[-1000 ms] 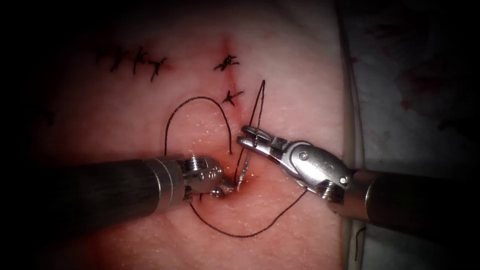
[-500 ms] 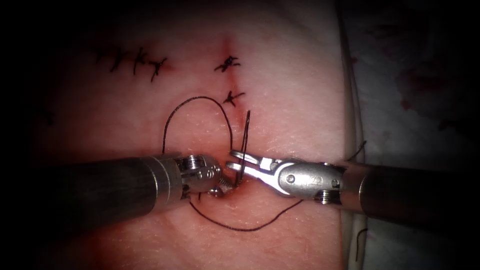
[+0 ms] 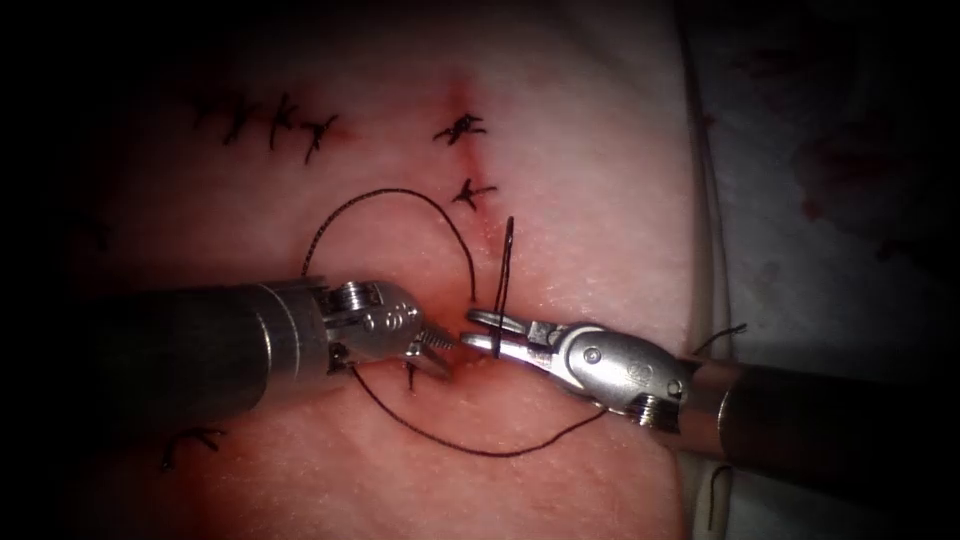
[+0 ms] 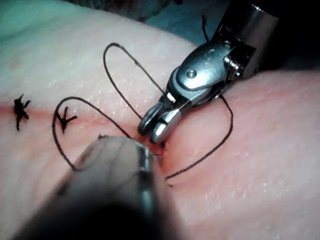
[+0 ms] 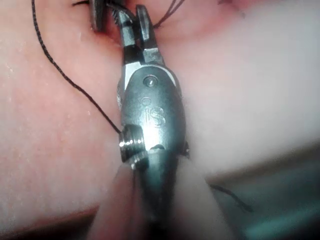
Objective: Wound Closure
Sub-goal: Throw the needle with the right needle driver through the bottom of the cut.
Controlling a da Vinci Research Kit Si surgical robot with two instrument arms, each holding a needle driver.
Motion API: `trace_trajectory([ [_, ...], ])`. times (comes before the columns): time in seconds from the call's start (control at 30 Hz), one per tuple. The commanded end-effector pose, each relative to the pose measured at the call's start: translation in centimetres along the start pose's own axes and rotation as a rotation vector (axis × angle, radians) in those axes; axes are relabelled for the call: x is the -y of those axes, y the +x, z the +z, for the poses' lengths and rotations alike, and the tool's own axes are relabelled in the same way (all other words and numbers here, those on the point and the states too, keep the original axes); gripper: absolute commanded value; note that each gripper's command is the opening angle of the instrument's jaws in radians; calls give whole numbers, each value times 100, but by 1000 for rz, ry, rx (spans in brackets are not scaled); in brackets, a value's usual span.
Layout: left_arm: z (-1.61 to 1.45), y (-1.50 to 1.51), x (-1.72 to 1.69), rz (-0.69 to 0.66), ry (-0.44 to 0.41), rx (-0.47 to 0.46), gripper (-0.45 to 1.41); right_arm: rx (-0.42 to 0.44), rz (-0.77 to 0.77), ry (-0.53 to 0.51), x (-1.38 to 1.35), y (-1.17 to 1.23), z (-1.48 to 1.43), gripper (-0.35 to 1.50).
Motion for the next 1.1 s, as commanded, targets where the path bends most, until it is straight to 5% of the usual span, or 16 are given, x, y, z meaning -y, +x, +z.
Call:
trace_trajectory([
  [0.03, -10, 12, 1, 6, 49, -47, 9, 25, 55, -2, -5, -3, 12, -35],
  [0.2, -37, 31, -40, 30, 131, -93, -6, 62, 149, -11, -14, -4, 13, -35],
  [0.5, -19, 29, -99, 54, 124, -120, -16, 63, 322, -38, -35, -1, 19, -35],
  [0.8, 38, -7, -90, 70, 97, -125, -20, 53, 634, -42, -48, 9, 30, -35],
  [1.1, 43, -29, -94, 66, 75, -120, -28, 26, 805, 8, -57, 9, 30, -35],
])
